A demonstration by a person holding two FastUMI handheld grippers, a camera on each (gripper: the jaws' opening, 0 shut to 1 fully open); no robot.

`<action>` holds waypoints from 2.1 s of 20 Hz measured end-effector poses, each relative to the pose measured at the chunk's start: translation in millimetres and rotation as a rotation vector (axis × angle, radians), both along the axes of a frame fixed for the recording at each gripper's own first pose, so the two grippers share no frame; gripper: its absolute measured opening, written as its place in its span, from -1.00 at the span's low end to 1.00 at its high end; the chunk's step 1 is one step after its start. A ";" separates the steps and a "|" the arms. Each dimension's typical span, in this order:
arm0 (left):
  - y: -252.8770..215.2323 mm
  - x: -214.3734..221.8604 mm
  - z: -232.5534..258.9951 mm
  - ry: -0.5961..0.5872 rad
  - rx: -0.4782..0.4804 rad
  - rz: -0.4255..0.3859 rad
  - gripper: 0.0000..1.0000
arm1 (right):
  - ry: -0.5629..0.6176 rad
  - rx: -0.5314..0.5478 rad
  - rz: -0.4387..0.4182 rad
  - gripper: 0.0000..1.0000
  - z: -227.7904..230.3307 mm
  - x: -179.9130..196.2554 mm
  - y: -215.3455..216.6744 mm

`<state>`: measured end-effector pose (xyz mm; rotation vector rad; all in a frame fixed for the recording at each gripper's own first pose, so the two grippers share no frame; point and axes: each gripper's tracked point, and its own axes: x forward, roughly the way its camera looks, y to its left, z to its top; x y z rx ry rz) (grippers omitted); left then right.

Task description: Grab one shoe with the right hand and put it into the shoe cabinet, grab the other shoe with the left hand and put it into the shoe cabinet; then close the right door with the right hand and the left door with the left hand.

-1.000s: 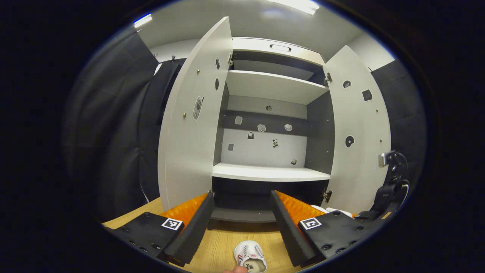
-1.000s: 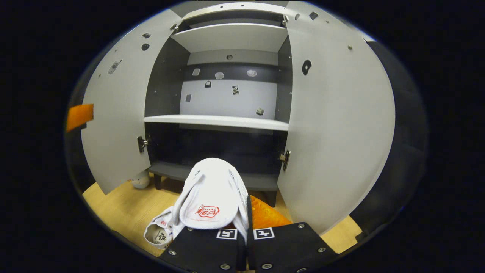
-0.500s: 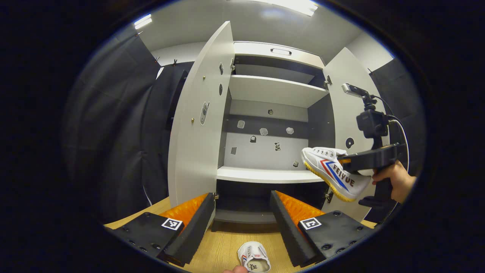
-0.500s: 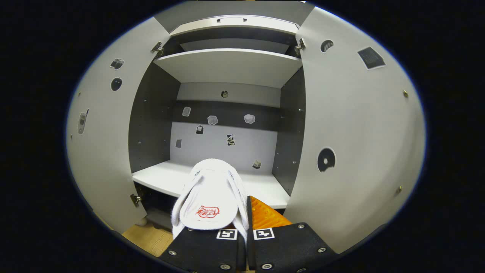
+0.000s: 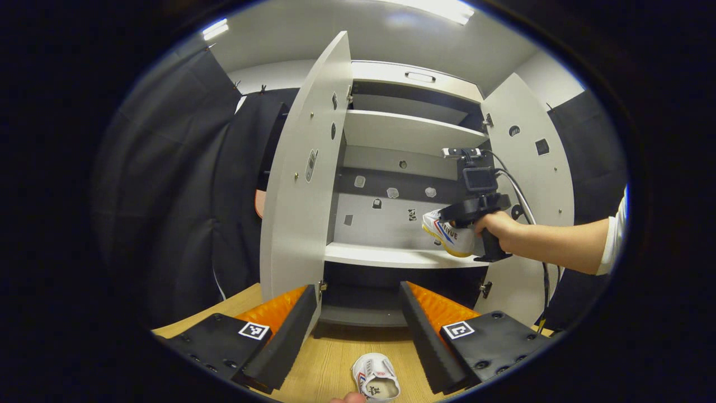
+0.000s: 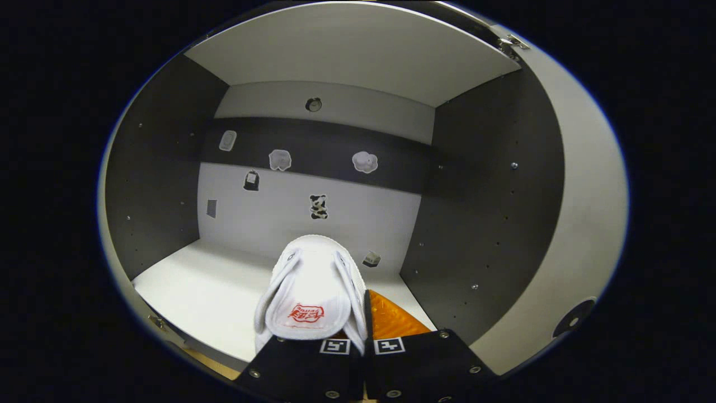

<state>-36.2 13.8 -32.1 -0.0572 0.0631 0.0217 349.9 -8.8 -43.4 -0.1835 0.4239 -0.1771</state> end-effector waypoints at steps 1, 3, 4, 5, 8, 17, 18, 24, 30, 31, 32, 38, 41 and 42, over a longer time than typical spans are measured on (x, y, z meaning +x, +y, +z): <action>-0.1 -1.0 -0.2 0.001 -0.007 0.001 0.93 | 0.030 -0.008 -0.017 -0.98 -10.1 8.3 -3.4; 2.2 -1.1 -0.5 0.003 -0.012 0.007 0.93 | 0.084 -0.008 -0.045 -0.98 -30.6 20.4 -10.2; 3.7 -1.3 -1.0 0.003 -0.008 0.012 0.93 | 0.111 -0.002 -0.056 -0.98 -39.1 23.4 -12.9; 6.0 -1.3 -1.8 0.003 -0.005 0.017 0.93 | 0.131 0.009 -0.072 -0.98 -45.8 26.2 -15.5; 9.1 -0.6 -6.2 0.017 -0.002 0.019 0.93 | 0.175 0.023 -0.107 -0.98 -61.4 29.4 -21.6; 3.7 2.9 -15.4 0.035 -0.010 0.002 0.93 | 0.206 0.087 -0.044 -0.66 -62.2 29.4 -4.9; 4.7 3.5 -15.8 0.035 -0.011 0.005 0.93 | 0.197 0.082 -0.037 -0.53 -58.0 27.9 -5.9; 5.5 5.8 -19.4 0.039 -0.022 0.002 0.93 | 0.149 0.089 0.053 0.23 -22.3 -5.6 -4.6; -1.2 12.0 -18.1 0.035 -0.014 -0.025 0.93 | -0.016 0.126 0.132 0.63 52.0 -52.7 3.9; -3.7 11.3 -17.9 0.035 -0.014 -0.031 0.93 | -0.052 0.142 0.152 0.66 64.8 -65.4 7.4; -6.0 12.4 -17.9 0.036 -0.013 -0.038 0.93 | -0.081 0.155 0.161 0.72 74.3 -76.8 9.4; -26.9 16.3 -22.1 0.048 -0.003 -0.088 0.99 | -0.255 0.201 0.191 0.85 99.0 -167.1 9.1; -35.7 13.6 -26.7 0.060 -0.009 -0.105 0.93 | -0.356 0.208 0.178 0.85 89.5 -220.2 1.7; -37.1 11.8 -30.0 0.067 -0.009 -0.109 0.93 | -0.388 0.199 0.171 0.85 82.9 -239.8 -1.4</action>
